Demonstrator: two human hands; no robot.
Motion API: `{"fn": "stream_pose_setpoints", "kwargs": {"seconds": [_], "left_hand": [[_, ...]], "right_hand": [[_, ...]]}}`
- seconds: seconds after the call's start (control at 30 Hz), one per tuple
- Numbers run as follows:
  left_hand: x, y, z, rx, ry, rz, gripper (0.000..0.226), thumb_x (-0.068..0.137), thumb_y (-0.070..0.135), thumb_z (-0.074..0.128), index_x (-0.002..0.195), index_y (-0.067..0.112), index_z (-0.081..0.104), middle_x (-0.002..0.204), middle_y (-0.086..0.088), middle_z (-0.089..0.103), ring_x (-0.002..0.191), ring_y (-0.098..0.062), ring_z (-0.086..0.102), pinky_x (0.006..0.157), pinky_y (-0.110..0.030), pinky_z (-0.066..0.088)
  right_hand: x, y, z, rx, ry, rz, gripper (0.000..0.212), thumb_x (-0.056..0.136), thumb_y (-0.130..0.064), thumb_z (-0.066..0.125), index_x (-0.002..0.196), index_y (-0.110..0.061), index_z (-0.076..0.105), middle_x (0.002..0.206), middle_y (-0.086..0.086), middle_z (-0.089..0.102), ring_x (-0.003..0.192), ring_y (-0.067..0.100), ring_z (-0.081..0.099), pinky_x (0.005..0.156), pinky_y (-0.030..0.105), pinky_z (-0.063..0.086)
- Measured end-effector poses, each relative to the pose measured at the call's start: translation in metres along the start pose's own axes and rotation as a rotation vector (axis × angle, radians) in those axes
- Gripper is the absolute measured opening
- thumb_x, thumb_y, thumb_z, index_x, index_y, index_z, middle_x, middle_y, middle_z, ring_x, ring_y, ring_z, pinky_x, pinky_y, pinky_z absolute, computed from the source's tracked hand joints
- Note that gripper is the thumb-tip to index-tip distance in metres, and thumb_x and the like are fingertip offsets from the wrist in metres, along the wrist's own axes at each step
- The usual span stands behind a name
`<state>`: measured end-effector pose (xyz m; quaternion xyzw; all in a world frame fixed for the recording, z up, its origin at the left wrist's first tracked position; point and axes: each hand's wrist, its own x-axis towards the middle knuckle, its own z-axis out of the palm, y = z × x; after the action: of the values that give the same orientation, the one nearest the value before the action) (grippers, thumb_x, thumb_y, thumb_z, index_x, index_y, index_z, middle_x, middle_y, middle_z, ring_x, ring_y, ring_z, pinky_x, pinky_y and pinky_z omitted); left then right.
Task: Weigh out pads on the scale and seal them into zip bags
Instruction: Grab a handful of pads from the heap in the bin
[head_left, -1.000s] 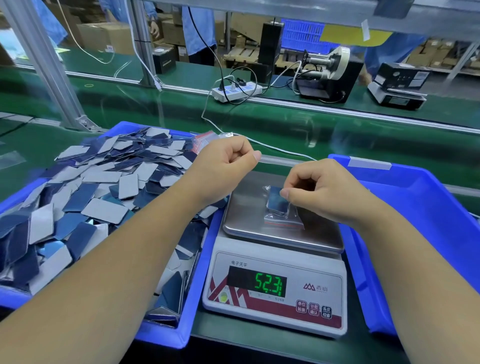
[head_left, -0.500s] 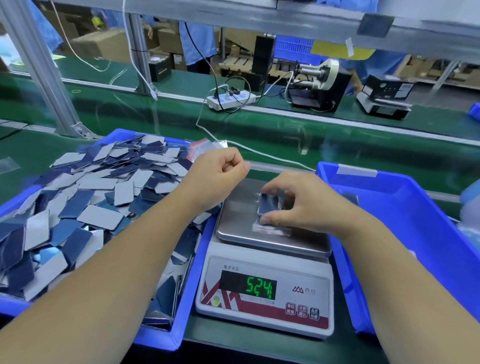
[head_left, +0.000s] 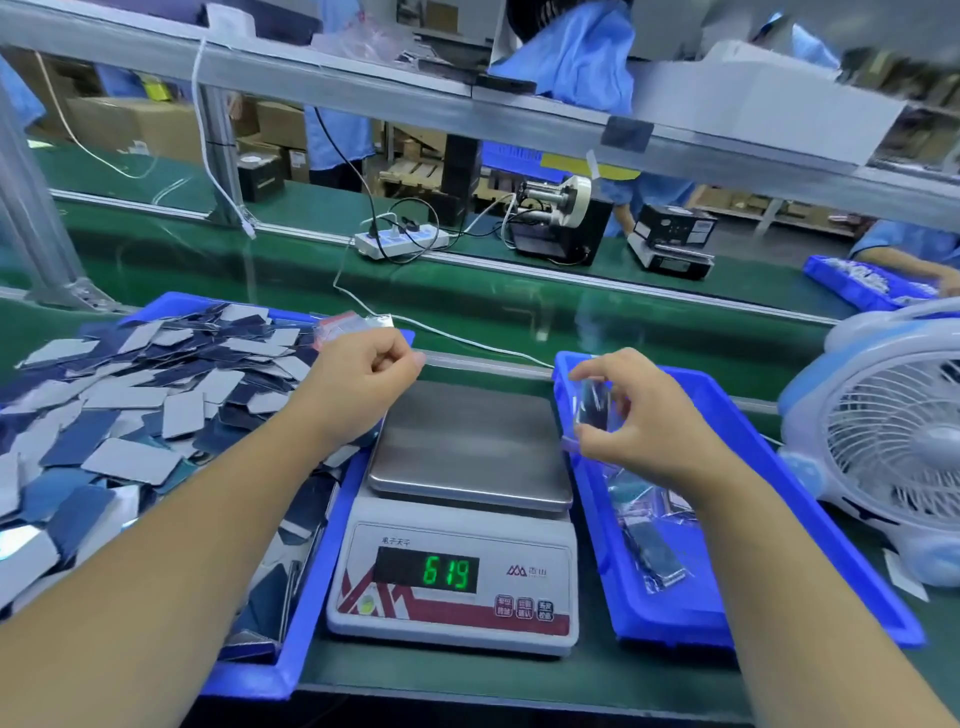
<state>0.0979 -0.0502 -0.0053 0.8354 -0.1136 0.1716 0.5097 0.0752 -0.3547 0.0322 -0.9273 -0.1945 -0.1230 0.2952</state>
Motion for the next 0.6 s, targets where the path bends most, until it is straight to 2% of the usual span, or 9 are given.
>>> {"fn": "stream_pose_setpoints", "kwargs": {"seconds": [0.1, 0.2, 0.23, 0.33, 0.4, 0.47, 0.5, 0.57, 0.6], "left_hand": [[0.000, -0.001, 0.001, 0.029, -0.010, 0.001, 0.029, 0.096, 0.025, 0.061, 0.070, 0.016, 0.053, 0.051, 0.012, 0.034, 0.047, -0.005, 0.033, 0.047, -0.012, 0.032], [0.001, -0.001, 0.003, 0.017, -0.026, -0.015, 0.031, 0.097, 0.026, 0.061, 0.068, 0.020, 0.052, 0.050, 0.012, 0.034, 0.047, -0.005, 0.033, 0.052, -0.022, 0.032], [0.002, 0.000, 0.003, 0.023, -0.027, -0.017, 0.031, 0.097, 0.025, 0.061, 0.068, 0.018, 0.052, 0.050, 0.011, 0.034, 0.048, -0.005, 0.033, 0.054, -0.027, 0.032], [0.006, 0.007, 0.000, 0.077, -0.045, -0.007, 0.031, 0.096, 0.024, 0.061, 0.068, 0.014, 0.053, 0.051, 0.012, 0.037, 0.049, -0.005, 0.034, 0.055, -0.027, 0.033], [0.011, 0.017, -0.008, 0.115, -0.083, 0.021, 0.032, 0.096, 0.025, 0.062, 0.066, 0.018, 0.054, 0.050, 0.014, 0.039, 0.047, -0.005, 0.036, 0.050, -0.017, 0.032], [0.016, 0.029, -0.020, 0.157, -0.111, 0.058, 0.034, 0.095, 0.028, 0.062, 0.064, 0.021, 0.054, 0.048, 0.015, 0.040, 0.046, -0.004, 0.036, 0.046, -0.012, 0.031], [0.017, 0.034, -0.027, 0.173, -0.117, 0.066, 0.034, 0.095, 0.029, 0.062, 0.063, 0.021, 0.054, 0.048, 0.015, 0.040, 0.046, -0.004, 0.037, 0.045, -0.011, 0.031], [0.016, 0.037, -0.042, 0.201, -0.129, 0.063, 0.033, 0.095, 0.033, 0.061, 0.065, 0.020, 0.055, 0.049, 0.014, 0.041, 0.047, -0.004, 0.037, 0.047, -0.012, 0.031], [0.015, 0.036, -0.050, 0.215, -0.138, 0.049, 0.032, 0.095, 0.035, 0.061, 0.068, 0.019, 0.057, 0.050, 0.014, 0.042, 0.047, -0.005, 0.037, 0.049, -0.016, 0.036]], "right_hand": [[-0.018, 0.033, -0.016, -0.118, 0.004, 0.166, 0.042, 0.070, -0.022, 0.078, 0.105, -0.040, 0.062, 0.097, -0.016, 0.049, 0.076, 0.000, 0.050, 0.067, 0.015, 0.036], [-0.034, 0.054, -0.012, -0.223, -0.228, 0.328, 0.035, 0.075, -0.034, 0.081, 0.106, -0.036, 0.066, 0.103, -0.011, 0.052, 0.079, 0.001, 0.053, 0.068, 0.022, 0.041], [-0.037, 0.057, -0.008, -0.239, -0.249, 0.344, 0.031, 0.077, -0.039, 0.080, 0.104, -0.035, 0.067, 0.104, -0.009, 0.053, 0.081, 0.002, 0.053, 0.070, 0.024, 0.041], [-0.037, 0.055, -0.003, -0.245, -0.145, 0.320, 0.015, 0.085, -0.038, 0.073, 0.097, -0.035, 0.065, 0.106, -0.008, 0.056, 0.079, -0.004, 0.051, 0.071, 0.023, 0.037], [-0.031, 0.044, -0.001, -0.236, -0.111, 0.277, 0.010, 0.087, -0.034, 0.070, 0.093, -0.036, 0.063, 0.104, -0.011, 0.058, 0.076, -0.008, 0.048, 0.068, 0.015, 0.035], [-0.023, 0.028, 0.003, -0.221, -0.107, 0.227, 0.010, 0.089, -0.031, 0.069, 0.089, -0.038, 0.061, 0.100, -0.013, 0.059, 0.076, -0.009, 0.048, 0.066, 0.009, 0.032], [-0.018, 0.018, 0.006, -0.217, -0.102, 0.199, 0.011, 0.089, -0.030, 0.068, 0.088, -0.038, 0.061, 0.097, -0.013, 0.059, 0.076, -0.007, 0.049, 0.066, 0.011, 0.033], [-0.009, -0.008, 0.016, -0.180, -0.068, 0.135, 0.014, 0.088, -0.026, 0.069, 0.083, -0.037, 0.061, 0.090, -0.013, 0.060, 0.073, -0.002, 0.051, 0.066, 0.014, 0.035], [-0.005, -0.023, 0.023, -0.136, -0.041, 0.096, 0.015, 0.087, -0.023, 0.069, 0.081, -0.036, 0.063, 0.086, -0.015, 0.060, 0.072, -0.002, 0.052, 0.065, 0.011, 0.035]]}}
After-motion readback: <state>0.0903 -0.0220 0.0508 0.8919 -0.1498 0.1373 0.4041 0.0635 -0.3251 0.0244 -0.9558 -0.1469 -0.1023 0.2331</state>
